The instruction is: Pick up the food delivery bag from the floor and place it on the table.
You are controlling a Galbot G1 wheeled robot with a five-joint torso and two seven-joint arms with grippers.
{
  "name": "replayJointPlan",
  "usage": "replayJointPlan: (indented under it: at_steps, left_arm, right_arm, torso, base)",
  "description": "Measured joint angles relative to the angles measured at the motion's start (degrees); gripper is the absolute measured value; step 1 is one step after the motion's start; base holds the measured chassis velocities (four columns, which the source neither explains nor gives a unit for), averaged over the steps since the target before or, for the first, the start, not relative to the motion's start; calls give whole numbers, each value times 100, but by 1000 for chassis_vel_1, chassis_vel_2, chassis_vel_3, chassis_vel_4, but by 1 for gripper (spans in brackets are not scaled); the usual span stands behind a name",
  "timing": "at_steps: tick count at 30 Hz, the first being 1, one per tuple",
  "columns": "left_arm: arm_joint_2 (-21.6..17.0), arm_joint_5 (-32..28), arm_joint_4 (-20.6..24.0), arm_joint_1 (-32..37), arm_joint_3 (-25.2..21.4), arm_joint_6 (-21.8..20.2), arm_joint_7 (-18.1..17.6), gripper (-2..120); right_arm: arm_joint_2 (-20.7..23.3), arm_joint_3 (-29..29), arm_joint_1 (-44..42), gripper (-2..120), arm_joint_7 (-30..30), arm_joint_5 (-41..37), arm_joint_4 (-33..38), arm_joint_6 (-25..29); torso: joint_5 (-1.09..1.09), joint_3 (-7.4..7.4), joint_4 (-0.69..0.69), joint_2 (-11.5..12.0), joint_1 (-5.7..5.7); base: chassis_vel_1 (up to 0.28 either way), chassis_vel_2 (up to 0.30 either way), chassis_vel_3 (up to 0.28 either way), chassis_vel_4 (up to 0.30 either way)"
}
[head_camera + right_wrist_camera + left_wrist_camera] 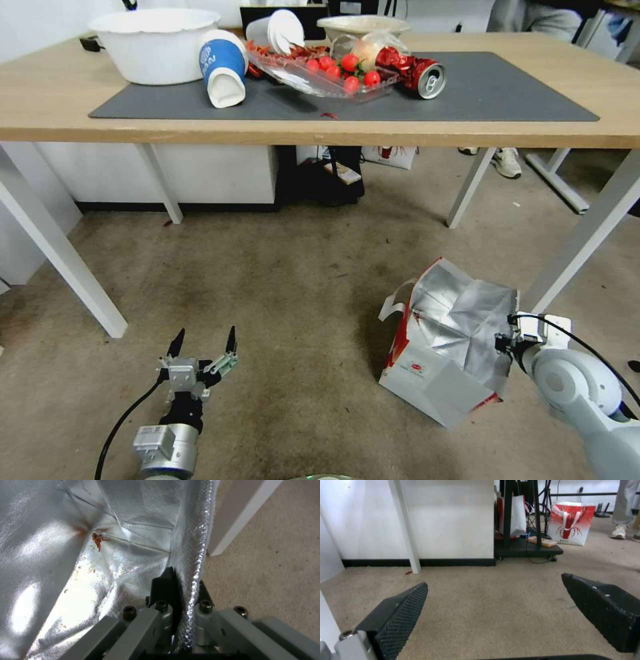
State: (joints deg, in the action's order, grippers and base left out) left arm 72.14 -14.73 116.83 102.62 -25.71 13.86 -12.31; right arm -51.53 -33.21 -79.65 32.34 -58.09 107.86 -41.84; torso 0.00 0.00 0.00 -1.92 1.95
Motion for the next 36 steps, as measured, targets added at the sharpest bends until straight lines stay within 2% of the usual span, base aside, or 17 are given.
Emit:
replayJointPlan:
  at_steps: [5,7,8,11,12,15,16,17,20,21,24,26,28,32,34,36]
  left_arm:
    - [-6,-5,2,0,-22,7,-4,100]
    - [-6,-11,9,0,-31,9,-5,100]
    - [-6,-11,9,0,-31,9,-5,100]
    - [14,5,41,-28,-38,-2,-93,100]
    - [14,5,41,-28,-38,-2,-93,100]
    - [28,5,89,-58,-37,-36,-125,100]
    - [28,5,89,-58,-37,-36,-125,100]
    - [33,5,96,-69,-38,-38,-126,100]
    - [43,9,97,-75,-58,-39,-127,100]
    - [43,9,97,-75,-58,-39,-127,100]
    - [65,10,111,-75,-86,-38,-154,100]
    - [70,10,114,-75,-88,-37,-155,100]
    - [101,6,123,-96,-91,-30,-173,100]
    - [120,0,147,-113,-95,-18,-181,100]
    - [124,-38,177,-121,-106,-21,-188,100]
    - [124,-51,185,-124,-112,-23,-191,100]
  right_arm:
    - [84,-1,-20,0,-378,69,31,153]
    - [230,-63,-98,0,-943,182,104,334]
    - [230,-63,-98,0,-943,182,104,334]
    - [615,-138,-232,0,-2013,456,283,644]
    - [615,-138,-232,0,-2013,456,283,644]
    - [1165,-195,-319,0,-3235,829,396,999]
    - [1165,-195,-319,0,-3235,829,396,999]
    - [1409,-218,-329,0,-3757,977,426,1151]
    - [2099,-227,-301,0,-4754,1130,486,1508]
    - [2099,-227,-301,0,-4754,1130,486,1508]
    - [2988,-194,-243,0,-5773,1287,503,2050]
    - [3107,-174,-231,0,-5920,1294,503,2162]
    - [3476,-105,-158,0,-6524,1260,510,2438]
    - [3647,-52,-106,0,-6975,998,523,2590]
    - [3736,-65,-83,0,-7476,836,534,2573]
    - [3750,-72,-78,0,-7593,806,534,2562]
  torso:
    - [0,0,0,0,0]
    - [1,0,0,0,0]
    - [1,0,0,0,0]
    - [0,0,0,-1,0]
    - [0,0,0,-1,0]
    - [1,0,0,-1,0]
    - [1,0,0,-1,0]
    - [0,0,0,-1,0]
    - [1,0,0,-1,0]
    - [1,0,0,-1,0]
    - [-1,0,1,-1,0]
    - [-2,0,1,-1,0]
    - [-1,0,1,-1,0]
    - [0,0,0,-1,0]
    - [1,0,0,-1,0]
    - [1,0,0,-1,0]
  base:
    - [0,0,0,0]
    - [0,0,0,0]
    - [0,0,0,0]
    - [0,0,0,0]
    - [0,0,0,0]
    - [0,0,0,0]
    - [0,0,0,0]
    - [0,0,0,0]
    - [0,0,0,0]
    - [0,0,0,0]
    - [0,0,0,0]
    - [0,0,0,0]
    - [0,0,0,0]
    - [0,0,0,0]
    - [0,0,0,0]
    - [0,0,0,0]
